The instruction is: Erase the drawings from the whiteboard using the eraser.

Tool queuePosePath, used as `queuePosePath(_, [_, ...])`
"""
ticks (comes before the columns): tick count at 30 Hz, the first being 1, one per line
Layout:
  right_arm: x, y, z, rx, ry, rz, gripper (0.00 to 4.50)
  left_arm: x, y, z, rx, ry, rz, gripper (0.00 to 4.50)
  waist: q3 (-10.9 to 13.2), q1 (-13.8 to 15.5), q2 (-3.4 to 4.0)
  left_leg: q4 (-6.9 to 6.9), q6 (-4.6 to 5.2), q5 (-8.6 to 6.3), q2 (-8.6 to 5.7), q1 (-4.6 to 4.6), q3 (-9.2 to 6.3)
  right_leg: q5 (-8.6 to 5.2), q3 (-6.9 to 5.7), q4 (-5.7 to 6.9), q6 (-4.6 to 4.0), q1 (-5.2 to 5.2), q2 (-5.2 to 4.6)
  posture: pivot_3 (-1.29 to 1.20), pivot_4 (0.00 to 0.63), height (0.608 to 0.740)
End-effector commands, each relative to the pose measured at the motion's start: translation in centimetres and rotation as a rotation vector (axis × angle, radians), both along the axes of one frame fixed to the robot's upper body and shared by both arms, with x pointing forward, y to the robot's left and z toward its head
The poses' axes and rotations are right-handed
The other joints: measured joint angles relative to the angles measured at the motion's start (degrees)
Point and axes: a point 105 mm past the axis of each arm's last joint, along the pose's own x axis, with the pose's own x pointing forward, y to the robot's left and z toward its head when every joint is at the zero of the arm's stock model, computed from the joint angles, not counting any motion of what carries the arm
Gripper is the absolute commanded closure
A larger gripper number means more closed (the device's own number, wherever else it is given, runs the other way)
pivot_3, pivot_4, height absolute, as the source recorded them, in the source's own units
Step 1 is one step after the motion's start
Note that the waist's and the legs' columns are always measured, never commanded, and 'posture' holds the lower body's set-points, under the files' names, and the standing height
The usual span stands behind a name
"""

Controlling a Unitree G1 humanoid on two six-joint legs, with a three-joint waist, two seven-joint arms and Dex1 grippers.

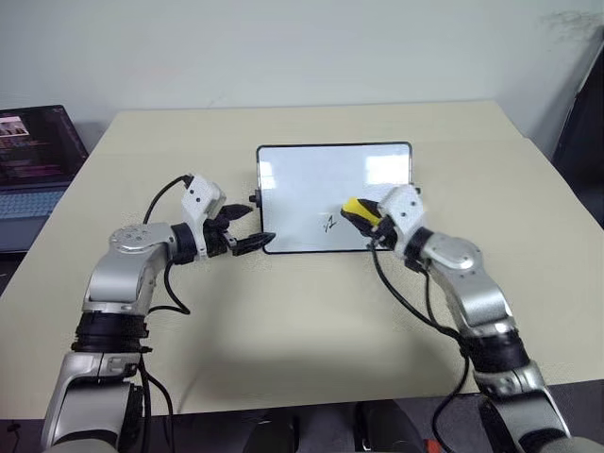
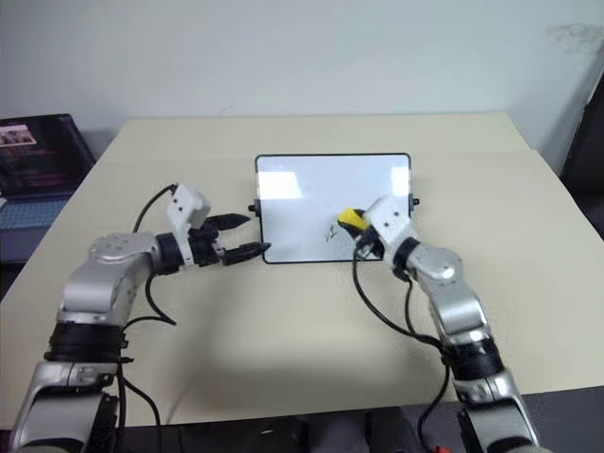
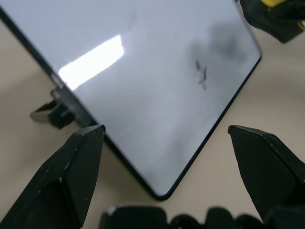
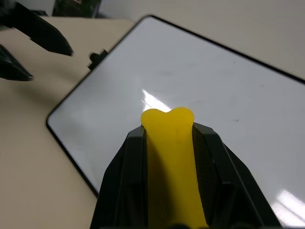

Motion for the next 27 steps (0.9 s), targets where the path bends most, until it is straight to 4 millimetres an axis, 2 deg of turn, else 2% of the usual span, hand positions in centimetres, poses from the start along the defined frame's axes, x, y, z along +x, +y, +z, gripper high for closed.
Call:
queuePosePath(1, [-2.2, -0.6, 0.3, 0.024, -0.013, 0.007, 3.53, -0.9, -0.1, 1.1, -0.054, -0.056, 0.014, 0.0, 0.0, 0.05, 0.0, -0.03, 0.01, 0.0, -0.01, 0.0, 0.03, 0.0, 0.0, -0.01, 0.0, -0.02, 0.0, 0.0, 0.15, 0.74])
queuePosePath(5, [-4.1, -1.8, -2.1, -0.029, 0.015, -0.036, 3.53, -2.1, -0.3, -0.2, -0.067, -0.049, 0.025, 0.0, 0.0, 0.34, 0.0, -0.1, 0.02, -0.01, 0.0, 0.04, 0.06, -0.01, 0.02, 0.0, 0.0, -0.01, 0.0, 0.0, 0.15, 0.74])
queuePosePath(8, [-5.2, -2.1, -3.6, -0.078, 0.019, -0.036, 3.53, -1.9, -0.2, -0.6, -0.064, -0.081, 0.077, 0.0, 0.01, 0.73, 0.0, -0.1, 0.19, -0.1, 0.01, 0.19, 0.07, -0.01, 0.01, 0.01, 0.0, 0.14, 0.01, 0.0, 0.15, 0.74])
queuePosePath(12, [-6.1, -2.8, -4.7, -0.119, 0.0, -0.056, 3.53, -2.4, -0.8, -1.2, -0.07, -0.094, 0.074, 0.0, 0.01, 1.15, -0.01, -0.11, 0.21, -0.11, 0.01, 0.35, 0.15, -0.01, -0.02, 0.01, 0.01, 0.26, 0.03, 0.0, 0.15, 0.74])
queuePosePath(15, [-6.2, -3.1, -4.9, -0.109, -0.011, -0.071, 3.53, -2.7, -0.9, -1.2, -0.088, -0.096, 0.077, 0.0, 0.01, 1.25, -0.01, -0.11, 0.2, -0.1, 0.01, 0.35, 0.19, -0.02, -0.01, 0.01, 0.02, 0.27, 0.03, 0.0, 0.15, 0.74])
queuePosePath(19, [-4.7, -3.3, -3.4, -0.086, -0.103, -0.136, 3.53, -3.1, -1.2, -1.7, -0.076, -0.077, 0.051, 0.0, 0.01, 1.23, -0.01, -0.12, 0.19, -0.1, 0.04, 0.37, 0.19, -0.02, -0.03, 0.01, 0.02, 0.27, 0.05, 0.0, 0.15, 0.74])
queuePosePath(22, [-3.3, -2.1, -2.4, -0.128, -0.2, -0.117, 3.53, -3.1, -1.5, -1.7, -0.068, -0.069, 0.022, 0.0, 0.01, 1.21, -0.01, -0.11, 0.15, -0.07, 0.03, 0.39, 0.25, -0.01, 0.0, 0.02, 0.01, 0.27, 0.07, 0.0, 0.15, 0.74])
queuePosePath(27, [-0.5, 0.5, -1.8, -0.2, -0.324, -0.071, 3.53, -2.3, -1.1, -1.3, -0.042, -0.083, 0.022, 0.0, 0.01, 1.27, -0.03, -0.13, 0.01, 0.01, 0.02, 0.39, 0.25, -0.01, -0.04, 0.03, 0.0, 0.26, 0.09, 0.0, 0.15, 0.74])
